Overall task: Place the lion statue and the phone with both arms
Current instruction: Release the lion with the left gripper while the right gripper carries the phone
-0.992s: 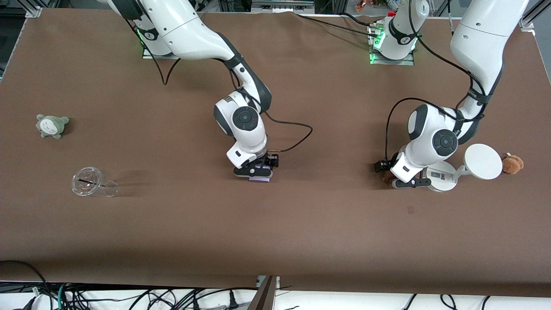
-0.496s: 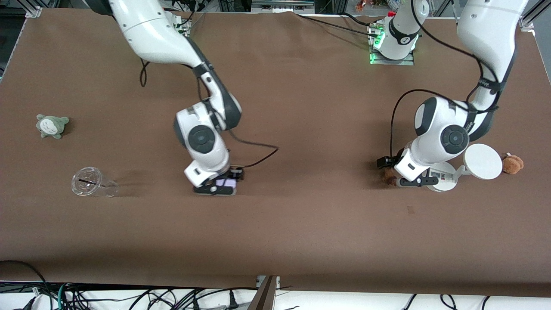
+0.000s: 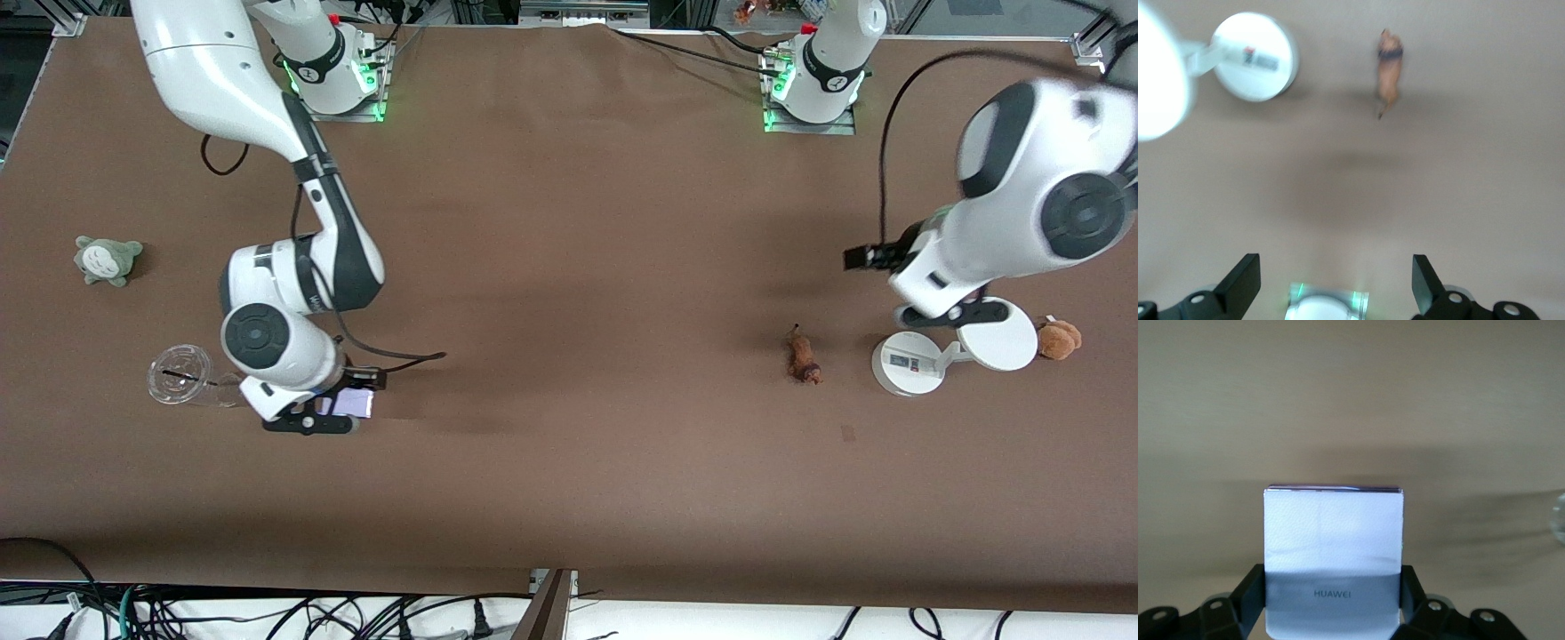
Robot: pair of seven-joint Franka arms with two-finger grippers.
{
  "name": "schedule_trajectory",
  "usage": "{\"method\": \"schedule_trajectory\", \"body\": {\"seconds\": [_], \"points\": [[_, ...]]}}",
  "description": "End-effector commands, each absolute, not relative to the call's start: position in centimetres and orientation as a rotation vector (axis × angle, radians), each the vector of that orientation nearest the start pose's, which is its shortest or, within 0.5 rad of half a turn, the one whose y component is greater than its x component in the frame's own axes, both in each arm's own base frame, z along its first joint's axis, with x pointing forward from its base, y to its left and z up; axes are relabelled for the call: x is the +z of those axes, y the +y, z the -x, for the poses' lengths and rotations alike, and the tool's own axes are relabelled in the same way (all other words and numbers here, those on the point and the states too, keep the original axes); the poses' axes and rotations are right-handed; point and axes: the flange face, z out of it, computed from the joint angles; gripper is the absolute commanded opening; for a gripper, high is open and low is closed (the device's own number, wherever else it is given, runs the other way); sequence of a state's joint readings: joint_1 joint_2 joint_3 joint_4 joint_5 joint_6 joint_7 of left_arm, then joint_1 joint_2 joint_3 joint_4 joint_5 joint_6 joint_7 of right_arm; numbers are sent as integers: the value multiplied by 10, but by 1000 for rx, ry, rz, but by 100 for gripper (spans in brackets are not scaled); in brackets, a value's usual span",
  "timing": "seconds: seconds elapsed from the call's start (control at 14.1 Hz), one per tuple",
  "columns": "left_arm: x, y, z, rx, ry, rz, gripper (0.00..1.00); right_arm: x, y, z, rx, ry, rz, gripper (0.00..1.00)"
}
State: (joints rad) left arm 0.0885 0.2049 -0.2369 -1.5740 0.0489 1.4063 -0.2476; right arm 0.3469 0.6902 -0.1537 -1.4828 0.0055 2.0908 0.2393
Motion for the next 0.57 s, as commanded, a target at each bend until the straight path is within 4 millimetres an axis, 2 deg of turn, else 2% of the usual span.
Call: {"method": "schedule_trajectory", "body": {"seconds": [0.0,0.07,0.14,0.21,0.28,0.35,0.5], "points": [[565,-54,-573,546,-172,3011,100,260,116,-678,165,-18,3228,26],[581,-48,-565,522,-176,3005,100,253,105,-677,183,-33,3225,26],[601,-33,-552,485,-167,3014,100,247,99,-673,204,-42,3224,26],[611,-19,-540,472,-173,3024,100,244,90,-673,207,-22,3223,26],[624,-22,-526,423,-174,3019,100,241,83,-672,211,-27,3222,26],[627,-24,-519,381,-176,3019,100,238,76,-672,208,-34,3220,26],[608,-18,-509,363,-204,3028,100,232,69,-672,193,-62,3219,26]]}}
